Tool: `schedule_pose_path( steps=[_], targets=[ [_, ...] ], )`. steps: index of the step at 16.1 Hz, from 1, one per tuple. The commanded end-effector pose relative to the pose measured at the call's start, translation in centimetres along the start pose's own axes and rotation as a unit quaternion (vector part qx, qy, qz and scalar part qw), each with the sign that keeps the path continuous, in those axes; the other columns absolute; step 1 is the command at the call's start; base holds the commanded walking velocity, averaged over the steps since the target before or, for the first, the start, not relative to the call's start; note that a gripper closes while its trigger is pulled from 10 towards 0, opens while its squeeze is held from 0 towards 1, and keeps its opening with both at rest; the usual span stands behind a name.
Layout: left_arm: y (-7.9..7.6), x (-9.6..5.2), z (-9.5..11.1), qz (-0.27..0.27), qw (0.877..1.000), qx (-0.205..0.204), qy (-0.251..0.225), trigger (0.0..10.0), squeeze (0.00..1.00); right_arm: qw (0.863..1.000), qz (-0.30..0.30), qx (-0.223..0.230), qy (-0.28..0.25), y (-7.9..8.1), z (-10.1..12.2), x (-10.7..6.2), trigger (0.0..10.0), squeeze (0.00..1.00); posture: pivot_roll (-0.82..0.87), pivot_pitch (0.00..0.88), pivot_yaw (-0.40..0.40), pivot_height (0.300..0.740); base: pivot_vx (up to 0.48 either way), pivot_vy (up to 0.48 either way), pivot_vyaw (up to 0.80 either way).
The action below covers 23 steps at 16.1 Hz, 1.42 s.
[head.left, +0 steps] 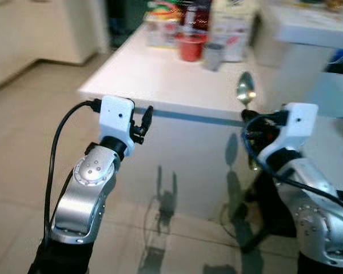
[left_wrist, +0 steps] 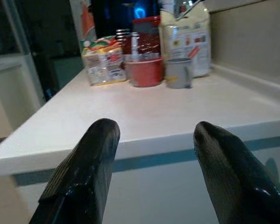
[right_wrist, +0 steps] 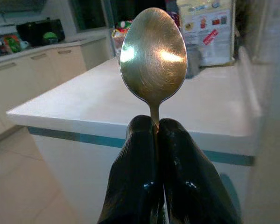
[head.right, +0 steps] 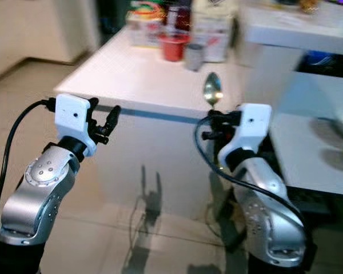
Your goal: Setting the table
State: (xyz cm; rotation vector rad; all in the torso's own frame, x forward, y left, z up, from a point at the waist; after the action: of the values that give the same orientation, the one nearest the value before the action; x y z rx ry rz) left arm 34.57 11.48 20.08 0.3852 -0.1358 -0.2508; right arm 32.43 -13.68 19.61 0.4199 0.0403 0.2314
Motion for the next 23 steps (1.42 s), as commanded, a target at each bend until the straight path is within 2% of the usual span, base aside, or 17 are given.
schedule_pose_path(
  steps=[1,4,8,10,12,18,23],
  targets=[
    [0.1,-0.1,-0.2,0.006,1.000,0.004,0.003,10.0,0.00,1.000,-0.009,-0.007,0.002,-0.4,-0.2,0.0,10.0,0.00,-0.02,0.000,-0.039,0.740,0.000,-0.458,0.00],
    [0.0,-0.1,-0.2,0.006,1.000,0.006,0.002,10.0,0.00,1.000,-0.008,-0.007,0.007,-0.4,-0.4,0.0,10.0,0.00,-0.02,0.000,-0.043,0.740,0.000,-0.458,0.00],
    [-0.2,-0.1,0.0,0.002,1.000,0.010,-0.001,10.0,0.00,1.000,-0.003,-0.005,0.009,-0.4,-0.4,-0.5,10.0,0.00,-0.03,0.000,-0.049,0.740,0.000,-0.457,-0.76],
    [-0.4,0.1,0.2,0.002,1.000,0.015,-0.004,10.0,0.00,1.000,-0.004,-0.008,0.004,-0.5,-0.2,-0.5,10.0,0.00,-0.04,0.000,-0.042,0.740,0.000,-0.456,0.00],
    [-0.5,0.2,0.0,0.003,1.000,0.016,-0.001,10.0,0.00,1.000,-0.010,-0.017,-0.001,-0.8,-0.1,-0.4,10.0,0.00,-0.04,0.000,-0.038,0.740,0.000,-0.458,0.00],
    [-0.1,0.7,-0.1,0.016,1.000,0.021,-0.001,10.0,0.00,0.997,-0.059,-0.033,-0.026,-3.4,1.0,-0.3,10.0,0.00,-0.05,0.000,-0.024,0.740,0.000,-0.459,0.00],
    [-0.1,0.9,-0.2,0.016,1.000,0.024,-0.001,10.0,0.00,0.997,-0.058,-0.039,-0.030,-3.4,1.0,-0.1,10.0,0.00,-0.05,0.000,-0.020,0.740,0.000,-0.458,0.00]
  ],
)
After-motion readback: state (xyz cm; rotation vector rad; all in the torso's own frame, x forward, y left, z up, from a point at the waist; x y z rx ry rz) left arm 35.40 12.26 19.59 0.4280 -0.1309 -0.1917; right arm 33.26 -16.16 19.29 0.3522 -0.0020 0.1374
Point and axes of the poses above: a point about 5 cm out from each wrist's last joint towards the gripper, its own x axis pointing out of the wrist towards the gripper, its own z axis along the axis of the wrist's last joint, y = z × x, the point moved 6 cm from there along x, pointing out of the wrist towards the gripper, and after that the axes turned 14 degrees about x, right-handed, at the moved point
